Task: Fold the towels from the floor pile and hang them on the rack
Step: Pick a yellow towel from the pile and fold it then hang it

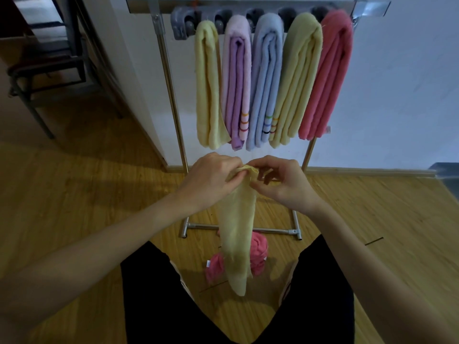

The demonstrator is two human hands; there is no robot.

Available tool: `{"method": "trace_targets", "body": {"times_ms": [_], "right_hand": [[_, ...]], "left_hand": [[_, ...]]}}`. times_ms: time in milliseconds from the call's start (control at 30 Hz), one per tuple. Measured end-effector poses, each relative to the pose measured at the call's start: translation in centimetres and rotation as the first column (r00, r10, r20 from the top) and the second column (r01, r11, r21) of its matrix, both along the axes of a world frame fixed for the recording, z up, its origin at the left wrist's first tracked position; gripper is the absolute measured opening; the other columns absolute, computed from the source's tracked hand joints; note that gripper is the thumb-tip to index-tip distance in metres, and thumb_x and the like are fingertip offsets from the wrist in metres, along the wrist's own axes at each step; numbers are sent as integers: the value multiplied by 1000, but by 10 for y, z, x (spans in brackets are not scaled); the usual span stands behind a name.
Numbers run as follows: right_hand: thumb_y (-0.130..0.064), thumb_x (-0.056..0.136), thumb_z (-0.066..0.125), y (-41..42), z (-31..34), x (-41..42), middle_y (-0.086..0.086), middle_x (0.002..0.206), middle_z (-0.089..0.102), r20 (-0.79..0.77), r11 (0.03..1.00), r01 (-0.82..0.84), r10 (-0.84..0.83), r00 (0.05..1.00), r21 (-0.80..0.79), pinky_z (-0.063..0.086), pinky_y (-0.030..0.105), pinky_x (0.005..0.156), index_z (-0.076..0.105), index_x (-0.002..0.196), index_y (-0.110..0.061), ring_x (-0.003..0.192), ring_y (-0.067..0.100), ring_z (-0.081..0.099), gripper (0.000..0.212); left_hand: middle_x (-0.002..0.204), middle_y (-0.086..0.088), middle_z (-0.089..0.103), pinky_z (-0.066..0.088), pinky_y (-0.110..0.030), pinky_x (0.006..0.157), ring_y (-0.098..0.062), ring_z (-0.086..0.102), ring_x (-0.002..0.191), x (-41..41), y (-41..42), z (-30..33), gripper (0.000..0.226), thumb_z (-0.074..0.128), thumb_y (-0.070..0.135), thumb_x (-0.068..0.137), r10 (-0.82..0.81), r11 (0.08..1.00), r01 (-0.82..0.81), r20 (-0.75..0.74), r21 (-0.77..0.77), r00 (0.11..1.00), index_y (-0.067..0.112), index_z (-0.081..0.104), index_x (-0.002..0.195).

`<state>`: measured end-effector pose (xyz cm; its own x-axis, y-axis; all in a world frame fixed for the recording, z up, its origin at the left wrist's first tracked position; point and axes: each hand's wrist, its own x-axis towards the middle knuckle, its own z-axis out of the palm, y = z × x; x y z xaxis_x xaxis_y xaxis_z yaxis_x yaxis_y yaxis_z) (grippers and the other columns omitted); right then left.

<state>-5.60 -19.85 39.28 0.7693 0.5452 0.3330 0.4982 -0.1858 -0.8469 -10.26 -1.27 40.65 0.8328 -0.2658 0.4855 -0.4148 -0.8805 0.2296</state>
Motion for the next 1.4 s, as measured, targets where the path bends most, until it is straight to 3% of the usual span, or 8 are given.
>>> {"method": "trace_targets", "body": {"times_ms": [267, 400, 533, 700, 867, 1100, 1267, 1400], "right_hand": [[0, 84, 66, 7, 18, 17, 4, 96, 71, 123, 987, 107, -121, 985, 117, 53, 31, 85, 69, 101, -8, 92, 17, 66, 19], [6, 85, 62, 18, 27, 20, 8, 92, 70, 48, 973, 127, -139, 989, 194, 57, 30, 78, 67, 100, -1, 85, 19, 69, 17], [4, 83, 64, 22, 17, 20, 7, 93, 70, -26, 964, 176, -175, 984, 199, 58, 40, 80, 68, 98, -9, 89, 22, 68, 20], [2, 82, 64, 24, 11, 14, 7, 93, 70, -108, 956, 201, -182, 977, 213, 58, 47, 78, 69, 96, -12, 92, 27, 67, 20], [6, 84, 61, 23, 24, 8, 2, 83, 70, -248, 914, 266, -193, 949, 306, 58, 34, 72, 68, 92, -12, 77, 14, 68, 22], [4, 84, 61, -4, 28, 22, 6, 84, 66, -461, 706, 560, -360, 811, 434, 58, 34, 71, 70, 92, -9, 84, 24, 66, 18], [5, 84, 55, -35, -20, 31, 8, 90, 65, -629, 531, 790, -511, 586, 305, 58, 33, 74, 63, 99, -3, 90, 24, 66, 19], [5, 84, 52, -43, -74, 22, 6, 90, 57, -662, 503, 858, -609, 438, 105, 54, 27, 60, 54, 100, -6, 84, 22, 60, 19]], "left_hand": [[84, -1, 71, 34, -24, 82, -16, 60, 76, 8, 12, 30, 25, 58, 33, 89, -104, 991, 83, 224, 104, 969, 12, 70, 92], [108, -8, 59, 39, -25, 92, -16, 53, 102, 4, 17, 21, 39, 68, 31, 84, 27, 995, 5, 322, -99, 946, 8, 60, 115], [125, 2, 41, 36, -12, 98, -4, 42, 113, -15, 20, -29, 89, 82, 36, 65, 167, 897, -144, 19, -418, 986, 12, 36, 137], [111, 3, 62, 51, -37, 93, -13, 61, 103, -8, 34, -109, 64, 86, 24, 64, -70, 700, -350, -547, -623, 834, 23, 56, 120], [105, -4, 70, 53, -37, 92, -18, 66, 98, 11, 26, -147, 34, 81, 17, 73, -145, 643, -469, -698, -605, 701, 13, 68, 104], [116, -3, 67, 49, -32, 95, -17, 61, 107, 15, 16, -190, 36, 67, 29, 87, -223, 681, -536, -838, -499, 497, 11, 64, 119], [110, -4, 68, 50, -35, 89, -23, 62, 106, 7, 23, -190, 30, 63, 21, 90, -233, 498, -627, -789, -599, 568, 8, 63, 117], [96, 2, 68, 48, -24, 77, -17, 63, 95, 7, 32, -154, 12, 65, 24, 88, -218, 566, -516, -720, -643, 659, 18, 66, 98]]}}
